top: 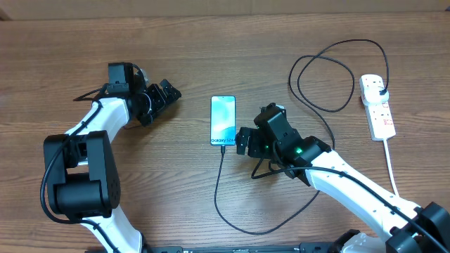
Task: Plug charger to phone and switch on socket
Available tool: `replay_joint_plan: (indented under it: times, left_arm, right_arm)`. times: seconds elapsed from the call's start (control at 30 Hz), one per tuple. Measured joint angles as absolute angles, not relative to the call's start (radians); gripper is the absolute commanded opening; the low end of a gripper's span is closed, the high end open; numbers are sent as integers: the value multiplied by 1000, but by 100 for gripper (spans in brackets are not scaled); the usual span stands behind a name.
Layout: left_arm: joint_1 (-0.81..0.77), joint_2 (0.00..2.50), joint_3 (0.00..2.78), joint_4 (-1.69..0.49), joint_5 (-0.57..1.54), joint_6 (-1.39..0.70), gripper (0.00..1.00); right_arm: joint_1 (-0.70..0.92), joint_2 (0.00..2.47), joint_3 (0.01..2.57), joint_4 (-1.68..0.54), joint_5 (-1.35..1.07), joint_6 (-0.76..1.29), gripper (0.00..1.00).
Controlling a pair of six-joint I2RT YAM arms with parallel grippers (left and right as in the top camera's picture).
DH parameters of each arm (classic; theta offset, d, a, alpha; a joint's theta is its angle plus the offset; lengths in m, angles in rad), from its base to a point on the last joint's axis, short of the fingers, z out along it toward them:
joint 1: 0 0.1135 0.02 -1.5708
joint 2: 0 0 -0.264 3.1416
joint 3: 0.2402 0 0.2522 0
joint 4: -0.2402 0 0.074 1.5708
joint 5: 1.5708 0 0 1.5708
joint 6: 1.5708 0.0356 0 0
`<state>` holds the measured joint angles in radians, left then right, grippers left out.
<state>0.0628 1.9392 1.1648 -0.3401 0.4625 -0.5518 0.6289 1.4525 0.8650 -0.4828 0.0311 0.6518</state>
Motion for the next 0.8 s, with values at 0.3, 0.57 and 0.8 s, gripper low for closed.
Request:
replay_joint_plan:
  times: [0.3, 0.57, 0.8]
  left_arm:
    - [63, 1939, 1165, -340, 463, -552, 100]
    - [63, 1939, 1165, -340, 462, -552, 100]
    - [63, 1939, 1165, -340, 461, -552, 100]
  right_arm:
    - [629, 1452, 866, -526, 30, 651, 93]
    - [531, 1454, 1135, -966, 11, 636, 4]
    - [289, 1448, 1448, -1137, 42, 613, 34]
